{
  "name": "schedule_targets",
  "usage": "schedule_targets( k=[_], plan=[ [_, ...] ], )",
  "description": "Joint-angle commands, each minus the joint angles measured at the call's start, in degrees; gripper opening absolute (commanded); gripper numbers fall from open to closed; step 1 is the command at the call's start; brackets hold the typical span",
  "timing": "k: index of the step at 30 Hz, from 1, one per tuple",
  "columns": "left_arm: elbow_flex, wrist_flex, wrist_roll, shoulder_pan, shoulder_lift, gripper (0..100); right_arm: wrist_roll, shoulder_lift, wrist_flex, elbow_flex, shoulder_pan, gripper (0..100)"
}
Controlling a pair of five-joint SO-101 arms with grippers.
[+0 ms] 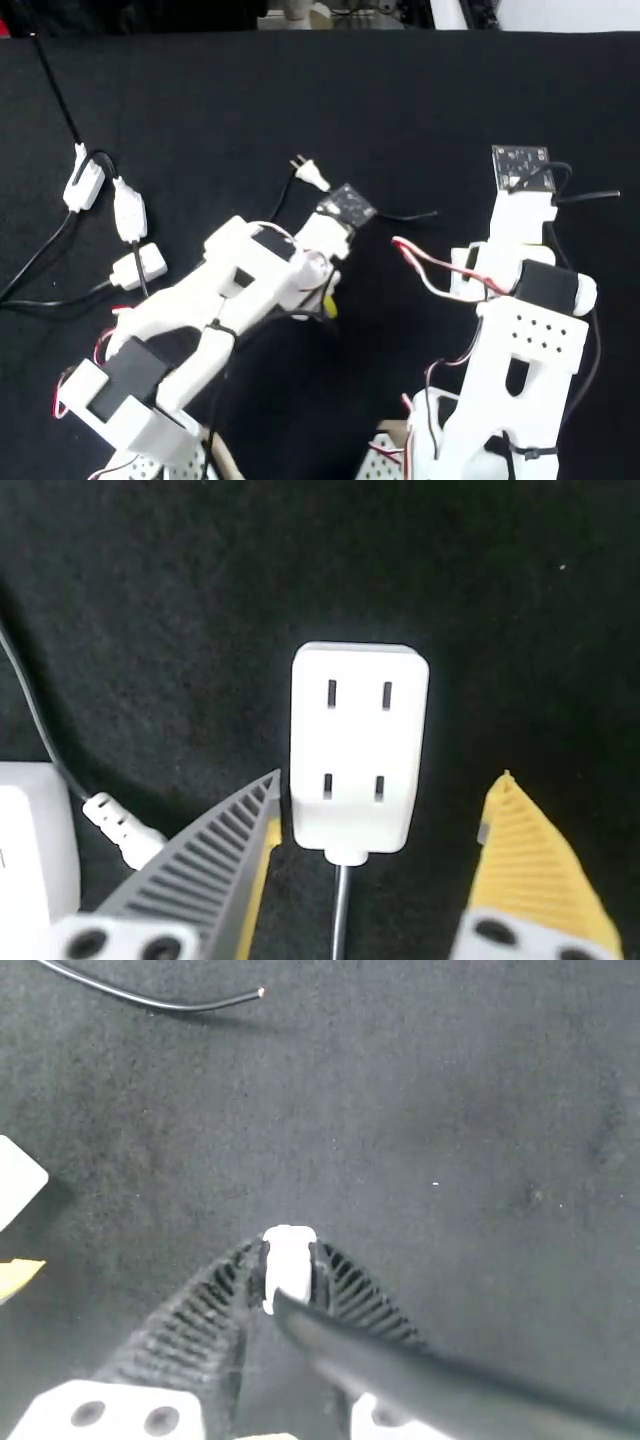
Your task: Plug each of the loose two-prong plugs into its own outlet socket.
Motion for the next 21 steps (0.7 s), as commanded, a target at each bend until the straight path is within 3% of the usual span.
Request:
schedule_targets(
  k=[1, 6, 10, 14, 21],
  plan=[
    [0.7, 1.0, 0.4, -0.6, -6.4, 31, 0.6, -0.1, -0.8, -1.6, 0.7, 1.2],
    [10.5, 0.9, 0.5, -0.7, -21.9, 31, 3.1, -0.1, -0.5, -1.5, 0.3, 1.2],
    [17.9, 0.9, 0.3, -5.0, -37.3, 31, 8.9, -0.2, -2.3, 2.2, -6.2, 1.2],
    [23.5, 1.3, 0.3, -10.6, -51.9, 31, 10.8, -0.1, -10.7, 8.4, -12.7, 1.2],
    [33.7, 9.6, 0.2, -19.0, -74.5, 31, 8.2, 0.0, -25.3, 16.3, -19.2, 1.2]
  ],
)
